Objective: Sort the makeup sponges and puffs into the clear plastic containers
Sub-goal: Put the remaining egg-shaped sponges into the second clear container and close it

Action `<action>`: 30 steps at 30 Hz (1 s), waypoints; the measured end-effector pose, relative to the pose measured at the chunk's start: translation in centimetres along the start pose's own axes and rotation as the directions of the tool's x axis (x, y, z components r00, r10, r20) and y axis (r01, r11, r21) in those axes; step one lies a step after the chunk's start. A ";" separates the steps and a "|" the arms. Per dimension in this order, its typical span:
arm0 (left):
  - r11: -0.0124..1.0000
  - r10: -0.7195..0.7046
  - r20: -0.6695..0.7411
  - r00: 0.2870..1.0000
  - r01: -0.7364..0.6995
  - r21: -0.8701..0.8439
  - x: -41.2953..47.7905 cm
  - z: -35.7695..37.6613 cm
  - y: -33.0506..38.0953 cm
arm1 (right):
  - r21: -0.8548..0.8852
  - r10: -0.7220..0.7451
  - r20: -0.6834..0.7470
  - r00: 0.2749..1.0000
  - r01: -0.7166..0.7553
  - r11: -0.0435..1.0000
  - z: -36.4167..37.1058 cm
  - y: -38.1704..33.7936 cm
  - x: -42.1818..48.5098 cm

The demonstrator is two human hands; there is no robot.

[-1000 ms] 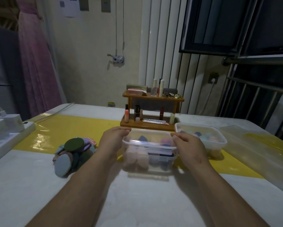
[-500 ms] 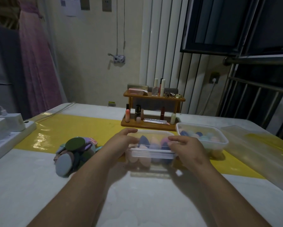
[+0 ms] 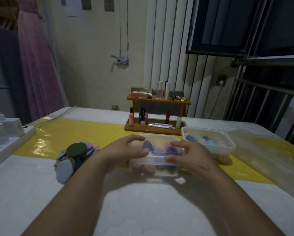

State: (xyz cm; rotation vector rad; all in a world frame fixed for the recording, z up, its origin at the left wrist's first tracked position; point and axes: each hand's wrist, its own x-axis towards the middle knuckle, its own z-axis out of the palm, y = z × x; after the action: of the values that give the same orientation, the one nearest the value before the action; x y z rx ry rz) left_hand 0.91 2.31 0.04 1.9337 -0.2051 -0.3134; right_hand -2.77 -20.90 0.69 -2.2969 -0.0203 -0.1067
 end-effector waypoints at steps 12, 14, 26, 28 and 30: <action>0.939 0.058 0.074 0.996 -0.079 0.333 0.0 -0.5 -0.4 | -0.200 -0.009 0.091 0.996 0.027 0.979 -0.6 -1.3 -0.8; 0.936 0.054 0.069 0.996 -0.074 0.345 -0.1 -0.5 -0.3 | -0.206 -0.011 0.086 0.996 0.029 0.978 -0.6 -1.2 -0.7; 0.913 0.073 0.020 0.997 -0.075 0.400 0.3 -0.2 -0.6 | -0.237 -0.053 0.056 0.997 0.065 0.969 -0.2 -0.8 -0.6; 0.872 0.087 -0.002 0.996 -0.075 0.483 0.3 -0.2 -0.4 | -0.278 -0.067 0.034 0.997 0.074 0.958 -0.3 -0.6 -0.5; 0.775 0.158 -0.051 0.986 -0.092 0.625 0.5 0.0 -0.1 | -0.330 -0.092 0.018 0.996 0.093 0.940 -0.3 -0.4 -0.2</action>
State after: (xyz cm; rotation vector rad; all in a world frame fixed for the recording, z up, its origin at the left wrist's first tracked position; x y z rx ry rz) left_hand 1.37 2.18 -0.08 2.5734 -0.4098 -0.0486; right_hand -2.97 -20.92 1.17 -2.6325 -0.1198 -0.1669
